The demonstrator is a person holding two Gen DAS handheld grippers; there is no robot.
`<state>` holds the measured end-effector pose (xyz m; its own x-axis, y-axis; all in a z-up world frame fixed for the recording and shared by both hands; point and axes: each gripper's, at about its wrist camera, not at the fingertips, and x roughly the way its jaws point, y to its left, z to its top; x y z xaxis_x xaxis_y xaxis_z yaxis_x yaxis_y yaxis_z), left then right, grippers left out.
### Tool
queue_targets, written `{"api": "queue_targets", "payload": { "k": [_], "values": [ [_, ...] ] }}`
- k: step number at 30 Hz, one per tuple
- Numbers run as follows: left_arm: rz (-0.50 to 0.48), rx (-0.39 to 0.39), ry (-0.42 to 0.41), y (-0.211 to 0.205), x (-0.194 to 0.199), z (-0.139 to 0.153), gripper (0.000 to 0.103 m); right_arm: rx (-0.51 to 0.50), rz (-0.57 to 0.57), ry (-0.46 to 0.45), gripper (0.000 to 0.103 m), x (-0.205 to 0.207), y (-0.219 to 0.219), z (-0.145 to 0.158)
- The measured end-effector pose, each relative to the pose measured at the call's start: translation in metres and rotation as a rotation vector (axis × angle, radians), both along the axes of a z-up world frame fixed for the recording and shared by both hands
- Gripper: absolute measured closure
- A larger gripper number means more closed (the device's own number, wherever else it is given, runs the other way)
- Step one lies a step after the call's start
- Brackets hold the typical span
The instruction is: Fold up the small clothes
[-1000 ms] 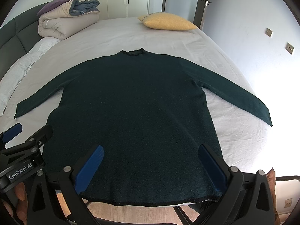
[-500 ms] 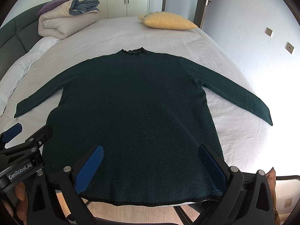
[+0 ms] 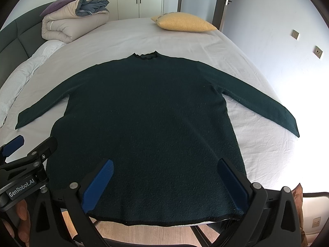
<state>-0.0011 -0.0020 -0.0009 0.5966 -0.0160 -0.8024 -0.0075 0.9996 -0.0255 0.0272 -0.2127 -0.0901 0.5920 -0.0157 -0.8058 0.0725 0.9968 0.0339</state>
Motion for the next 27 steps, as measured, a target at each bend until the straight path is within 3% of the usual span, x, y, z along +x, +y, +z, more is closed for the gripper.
{"api": "queue_targets", "payload": {
  "k": [27],
  "values": [
    [-0.001, -0.001, 0.002, 0.0005, 0.0000, -0.0016, 0.000, 0.002, 0.000, 0.002, 0.000, -0.0005, 0.0015, -0.0044]
  ]
}}
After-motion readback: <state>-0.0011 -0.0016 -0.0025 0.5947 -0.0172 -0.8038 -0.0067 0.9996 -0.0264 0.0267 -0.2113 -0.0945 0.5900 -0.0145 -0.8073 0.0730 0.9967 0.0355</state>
